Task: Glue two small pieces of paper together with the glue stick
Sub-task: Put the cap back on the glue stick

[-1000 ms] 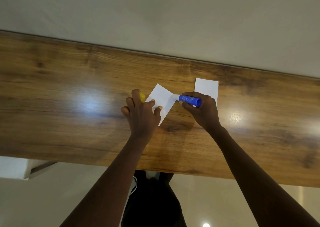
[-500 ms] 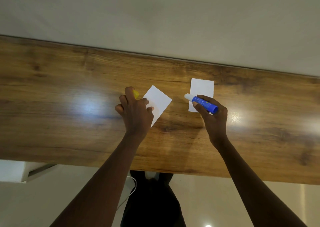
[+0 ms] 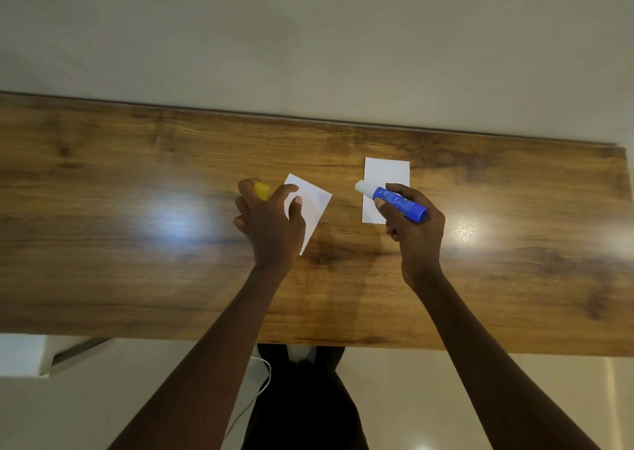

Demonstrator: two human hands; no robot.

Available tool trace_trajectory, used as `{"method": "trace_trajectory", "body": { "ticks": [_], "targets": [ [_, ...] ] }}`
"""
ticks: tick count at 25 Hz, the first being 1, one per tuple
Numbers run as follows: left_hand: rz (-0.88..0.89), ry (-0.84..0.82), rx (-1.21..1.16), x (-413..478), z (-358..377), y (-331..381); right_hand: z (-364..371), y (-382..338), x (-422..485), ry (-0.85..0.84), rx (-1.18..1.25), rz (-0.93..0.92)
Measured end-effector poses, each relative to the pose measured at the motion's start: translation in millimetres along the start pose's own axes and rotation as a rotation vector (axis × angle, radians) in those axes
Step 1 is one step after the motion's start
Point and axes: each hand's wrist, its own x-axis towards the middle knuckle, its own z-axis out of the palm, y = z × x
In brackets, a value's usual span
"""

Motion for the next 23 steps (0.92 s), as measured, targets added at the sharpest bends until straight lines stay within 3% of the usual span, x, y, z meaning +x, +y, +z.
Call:
{"method": "trace_trajectory", "body": {
  "ticks": [5,8,11,17,23],
  "targets": [
    [-0.215,-0.297,-0.775,-3.4,-17.6,25.9,14.0,-7.8,-8.6,-0.085,0.197,0.134],
    [-0.407,-0.382,-1.057,-0.2,-29.1,38.2,23.1,-14.1,-10.2,-0.134,0.362,0.239],
    [-0.478,-0.403,-1.23,5.6,-40.7,44.0,29.1,-24.6,-11.0,-0.156,0.464,0.299],
    [-0.373,-0.456,-1.399,12.8,-98.2,76.0,41.6,-88.3,-16.8,-0.151,0.608,0.256],
    [-0.026,-0.426,-1.419,18.1,-207.6,148.8,60.1,-208.7,-24.0,-0.283,0.699,0.054]
  ]
}}
